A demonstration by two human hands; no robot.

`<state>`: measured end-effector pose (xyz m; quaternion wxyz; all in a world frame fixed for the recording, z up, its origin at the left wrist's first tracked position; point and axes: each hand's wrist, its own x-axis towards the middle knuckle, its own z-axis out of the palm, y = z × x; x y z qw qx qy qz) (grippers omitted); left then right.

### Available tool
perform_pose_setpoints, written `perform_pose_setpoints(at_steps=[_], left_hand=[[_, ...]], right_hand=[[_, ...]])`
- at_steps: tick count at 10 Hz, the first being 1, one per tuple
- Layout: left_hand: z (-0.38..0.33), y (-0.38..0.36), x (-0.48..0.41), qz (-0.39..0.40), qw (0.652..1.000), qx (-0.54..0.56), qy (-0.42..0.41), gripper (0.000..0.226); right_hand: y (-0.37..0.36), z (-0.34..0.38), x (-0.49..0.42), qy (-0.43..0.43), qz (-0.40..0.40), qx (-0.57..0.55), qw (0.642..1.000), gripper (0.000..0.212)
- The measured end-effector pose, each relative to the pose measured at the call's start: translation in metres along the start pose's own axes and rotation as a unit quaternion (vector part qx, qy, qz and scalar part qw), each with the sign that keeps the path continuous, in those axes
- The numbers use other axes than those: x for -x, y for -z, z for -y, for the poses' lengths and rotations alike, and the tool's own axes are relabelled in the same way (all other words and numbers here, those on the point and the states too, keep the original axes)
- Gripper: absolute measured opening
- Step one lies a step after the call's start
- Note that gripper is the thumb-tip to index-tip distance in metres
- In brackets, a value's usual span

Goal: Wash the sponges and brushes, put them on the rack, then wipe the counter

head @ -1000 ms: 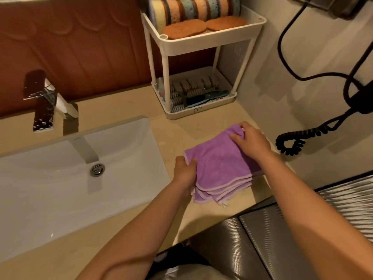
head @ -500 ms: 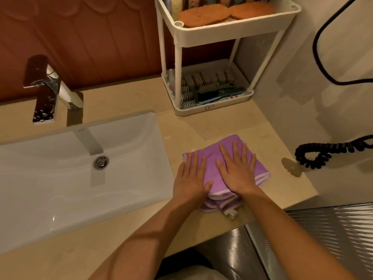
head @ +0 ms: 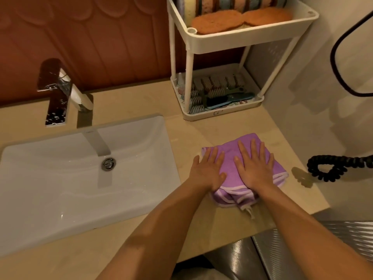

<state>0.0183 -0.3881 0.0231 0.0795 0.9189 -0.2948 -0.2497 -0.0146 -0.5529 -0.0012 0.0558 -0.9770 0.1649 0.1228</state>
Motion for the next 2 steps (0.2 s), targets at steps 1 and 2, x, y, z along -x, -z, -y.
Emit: perform_pose_setpoints(at_steps=[1, 2], left_hand=[[0.017, 0.006, 0.021, -0.045, 0.998, 0.042, 0.000, 0.064], [0.049, 0.006, 0.049, -0.060, 0.994, 0.083, 0.035, 0.059]], right_hand=[[0.004, 0.005, 0.000, -0.024, 0.031, -0.004, 0.999, 0.058], [0.014, 0.036, 0.007, -0.016, -0.004, 0.014, 1.000, 0.058]])
